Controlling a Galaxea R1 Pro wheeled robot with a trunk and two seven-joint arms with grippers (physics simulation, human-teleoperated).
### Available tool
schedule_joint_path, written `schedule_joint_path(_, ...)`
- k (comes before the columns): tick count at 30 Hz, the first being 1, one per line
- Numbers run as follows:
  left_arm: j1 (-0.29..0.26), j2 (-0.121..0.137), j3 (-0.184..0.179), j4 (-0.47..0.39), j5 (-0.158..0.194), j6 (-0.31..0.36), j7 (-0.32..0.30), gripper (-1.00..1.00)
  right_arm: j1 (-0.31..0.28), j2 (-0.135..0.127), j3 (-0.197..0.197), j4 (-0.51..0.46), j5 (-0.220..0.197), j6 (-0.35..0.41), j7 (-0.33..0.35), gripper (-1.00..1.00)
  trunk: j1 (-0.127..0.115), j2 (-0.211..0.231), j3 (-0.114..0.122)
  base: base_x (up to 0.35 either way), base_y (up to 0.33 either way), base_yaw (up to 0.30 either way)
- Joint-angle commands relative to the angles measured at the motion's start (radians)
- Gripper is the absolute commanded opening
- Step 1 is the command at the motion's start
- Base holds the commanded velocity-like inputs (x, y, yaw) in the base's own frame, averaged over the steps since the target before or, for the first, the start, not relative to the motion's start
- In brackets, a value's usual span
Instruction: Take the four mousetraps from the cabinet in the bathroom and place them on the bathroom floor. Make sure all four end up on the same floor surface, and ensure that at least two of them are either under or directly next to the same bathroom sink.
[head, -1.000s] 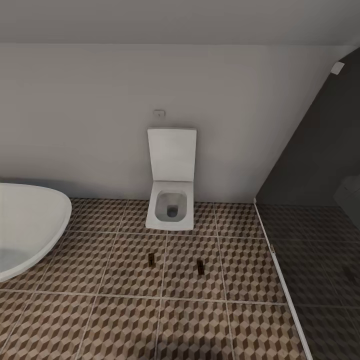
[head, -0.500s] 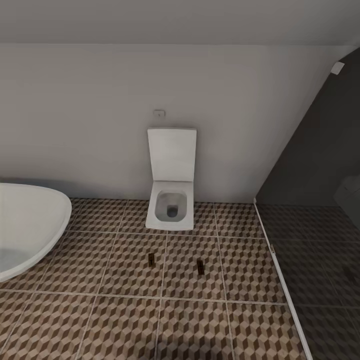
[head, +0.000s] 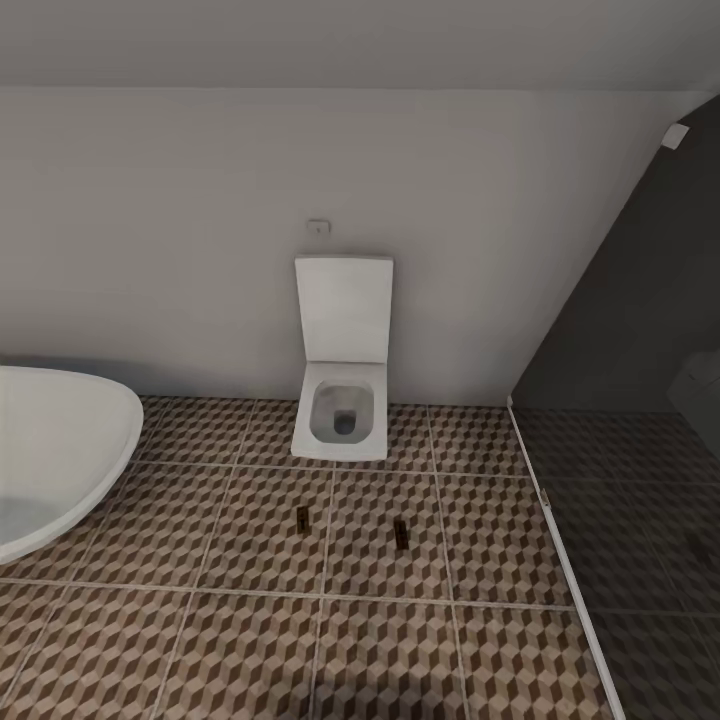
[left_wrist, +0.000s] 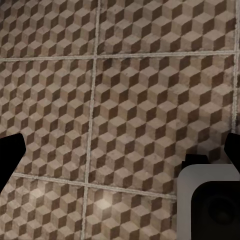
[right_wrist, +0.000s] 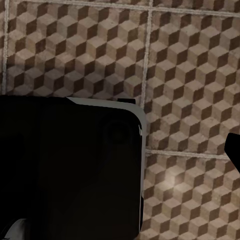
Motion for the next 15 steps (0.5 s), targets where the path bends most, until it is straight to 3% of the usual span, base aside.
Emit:
schedule_joint_path(1, -0.001, -0.001, -0.009, 0.003, 0.003, -0.004, 0.004, 1.00, -0.001, 0.000, 0.003, 0.001, -0.004, -0.003, 0.004, 1.00, 0.000, -0.002, -0.001, 0.000, 0.000, 0.000)
schedule_joint_path(15, -0.001, -0.001, -0.009, 0.003, 0.003, -0.004, 0.004, 1.00, -0.001, 0.000, 0.003, 0.001, -0.004, -0.003, 0.004, 1.00, 0.000, -0.002, -0.001, 0.000, 0.000, 0.000)
